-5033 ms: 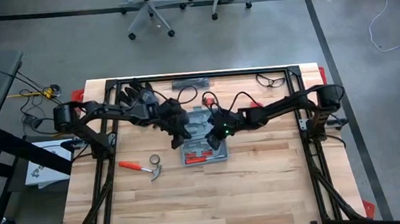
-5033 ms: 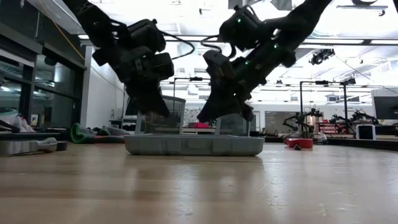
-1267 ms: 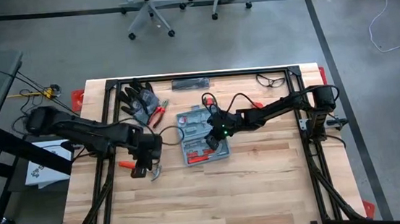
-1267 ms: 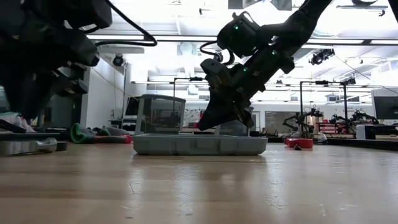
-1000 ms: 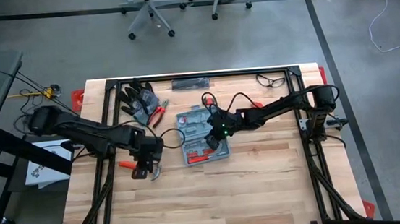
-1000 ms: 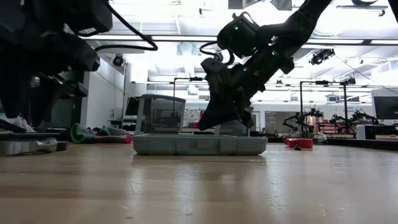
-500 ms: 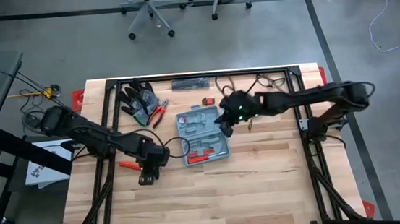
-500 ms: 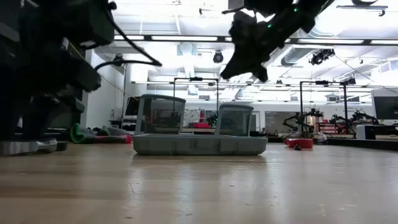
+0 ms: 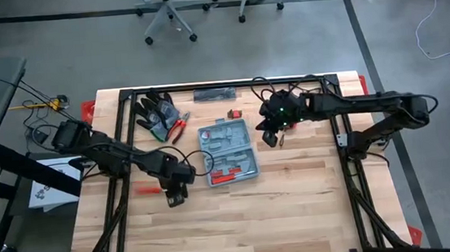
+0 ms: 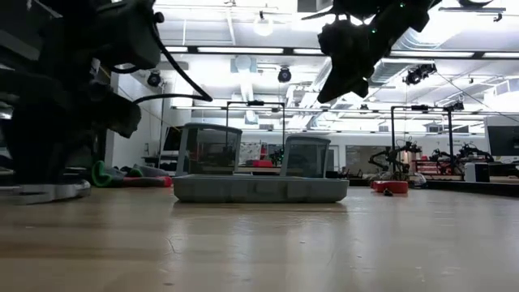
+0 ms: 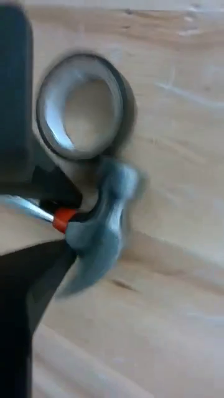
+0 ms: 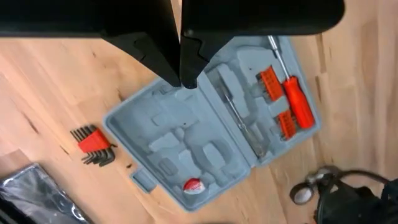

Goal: Prefit tool cases
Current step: Put the hammer into the gray prefit tool case

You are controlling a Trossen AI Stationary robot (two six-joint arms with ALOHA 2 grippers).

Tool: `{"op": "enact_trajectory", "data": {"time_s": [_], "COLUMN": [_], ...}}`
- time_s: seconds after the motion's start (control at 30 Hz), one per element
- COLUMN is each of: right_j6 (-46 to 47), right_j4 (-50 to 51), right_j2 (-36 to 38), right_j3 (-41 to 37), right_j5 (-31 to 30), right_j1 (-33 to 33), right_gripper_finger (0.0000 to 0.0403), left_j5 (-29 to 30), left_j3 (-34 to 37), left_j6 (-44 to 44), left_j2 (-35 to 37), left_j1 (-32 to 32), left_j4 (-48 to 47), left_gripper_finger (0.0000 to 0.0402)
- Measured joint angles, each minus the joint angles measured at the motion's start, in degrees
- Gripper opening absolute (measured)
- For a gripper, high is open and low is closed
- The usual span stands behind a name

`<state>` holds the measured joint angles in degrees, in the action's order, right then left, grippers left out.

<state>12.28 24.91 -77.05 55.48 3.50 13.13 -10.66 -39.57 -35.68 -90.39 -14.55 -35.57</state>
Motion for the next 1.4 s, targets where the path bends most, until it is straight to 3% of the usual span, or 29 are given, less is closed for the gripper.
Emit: {"op": "enact_trajectory", "data": {"time_s": [0.1,0.3,0.57,0.73,1.1,1.4], "right_j6": [-1.23,-2.37,-3.58,-3.54,-2.10,-1.84], "right_j4": [0.12,1.71,3.15,3.04,3.09,6.23], "right_j2": [0.46,1.66,4.94,5.20,5.23,7.78], "right_j3": [-0.02,-0.02,-0.02,-0.02,-0.02,-0.04], "right_j5": [0.74,1.75,1.73,1.50,1.42,-0.48], "right_j1": [0.00,-0.02,0.12,0.65,0.76,2.79], "right_gripper_finger": [0.0000,0.0000,0.0000,0.0000,0.0000,0.0000], "left_j5": [-0.67,0.33,12.05,16.10,8.48,2.57], "left_j3": [0.15,-1.83,-8.42,-14.39,-35.14,-48.49], "left_j6": [-7.54,-16.62,-18.93,-9.58,21.66,28.88], "left_j2": [-0.02,0.84,8.28,5.79,-14.72,-26.26], "left_j1": [0.33,0.62,1.33,6.42,18.36,19.25], "left_j4": [1.73,2.77,5.78,11.48,4.78,4.73], "left_gripper_finger": [0.0024,0.0023,0.0021,0.0021,0.0021,0.0019]}}
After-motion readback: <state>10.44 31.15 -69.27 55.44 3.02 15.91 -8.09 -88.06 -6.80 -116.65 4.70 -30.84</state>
